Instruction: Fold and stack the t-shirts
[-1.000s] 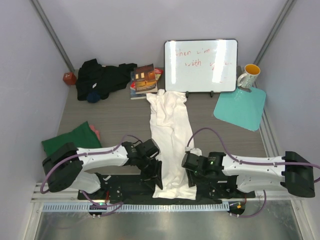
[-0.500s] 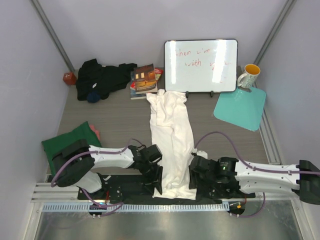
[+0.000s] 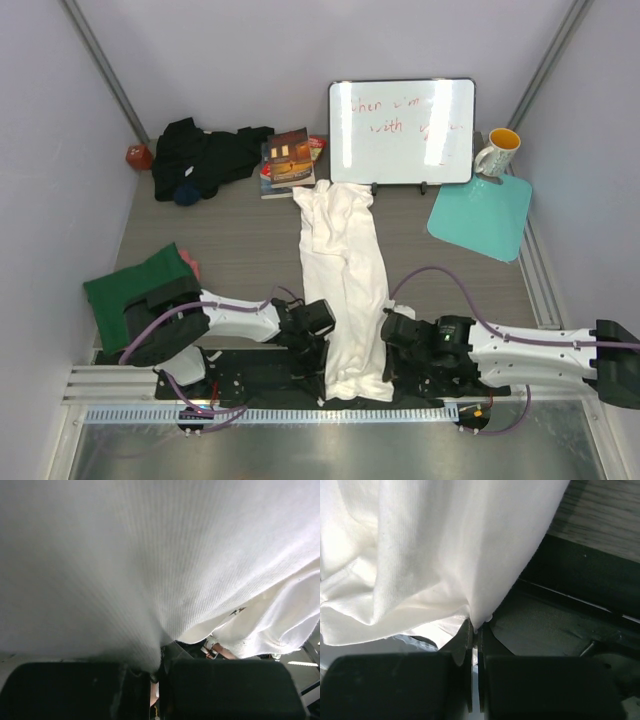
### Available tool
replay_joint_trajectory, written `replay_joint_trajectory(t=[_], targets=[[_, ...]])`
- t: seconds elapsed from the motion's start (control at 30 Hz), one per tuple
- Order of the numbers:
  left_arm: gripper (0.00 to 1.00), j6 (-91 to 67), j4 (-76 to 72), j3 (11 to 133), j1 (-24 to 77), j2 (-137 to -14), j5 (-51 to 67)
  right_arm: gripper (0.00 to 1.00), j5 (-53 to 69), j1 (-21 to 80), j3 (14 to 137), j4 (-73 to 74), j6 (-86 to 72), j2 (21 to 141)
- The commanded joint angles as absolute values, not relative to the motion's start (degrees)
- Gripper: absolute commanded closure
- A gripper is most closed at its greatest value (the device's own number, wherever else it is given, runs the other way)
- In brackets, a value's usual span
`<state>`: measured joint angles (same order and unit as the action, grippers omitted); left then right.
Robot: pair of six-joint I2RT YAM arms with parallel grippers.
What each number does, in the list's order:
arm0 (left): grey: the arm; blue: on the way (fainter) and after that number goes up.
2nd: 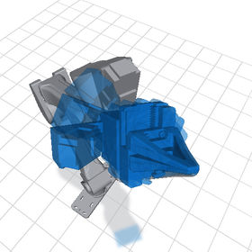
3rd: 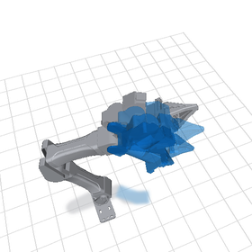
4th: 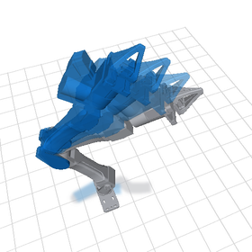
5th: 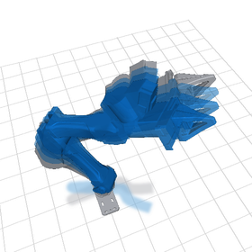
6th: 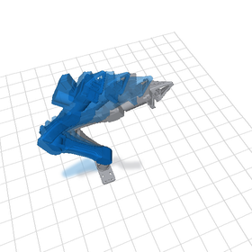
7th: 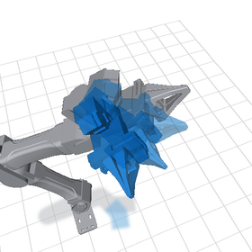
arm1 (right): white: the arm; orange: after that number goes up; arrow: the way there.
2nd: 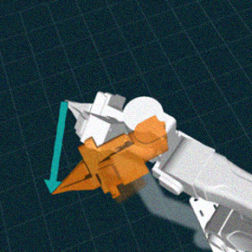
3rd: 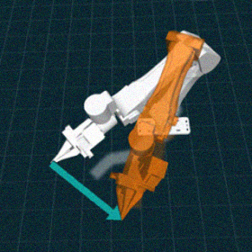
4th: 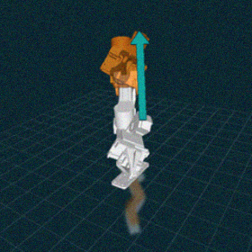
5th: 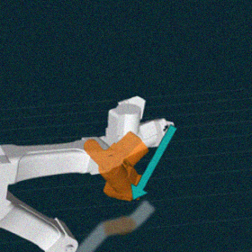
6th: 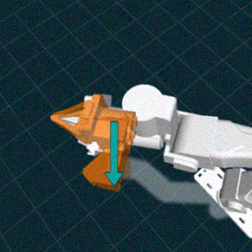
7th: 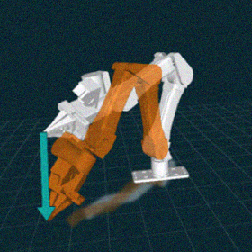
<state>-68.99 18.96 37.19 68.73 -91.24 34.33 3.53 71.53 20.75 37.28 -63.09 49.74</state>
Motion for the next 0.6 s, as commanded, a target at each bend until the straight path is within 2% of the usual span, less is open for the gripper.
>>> replay_joint_trajectory(t=[0.0,0.37,0.57], targets=[[1.00,-70.66,18.37,37.18,70.57,-91.93,34.54,0.99,3.96,71.89,26.00,44.63,-61.70,50.45],[1.00,-69.26,23.64,37.79,70.58,-88.33,31.38,0.99,0.27,71.89,30.41,54.05,-61.78,47.38],[1.00,-65.04,37.23,45.60,69.35,-83.50,24.18,0.99,-5.62,71.89,37.07,58.79,-62.23,43.77]])
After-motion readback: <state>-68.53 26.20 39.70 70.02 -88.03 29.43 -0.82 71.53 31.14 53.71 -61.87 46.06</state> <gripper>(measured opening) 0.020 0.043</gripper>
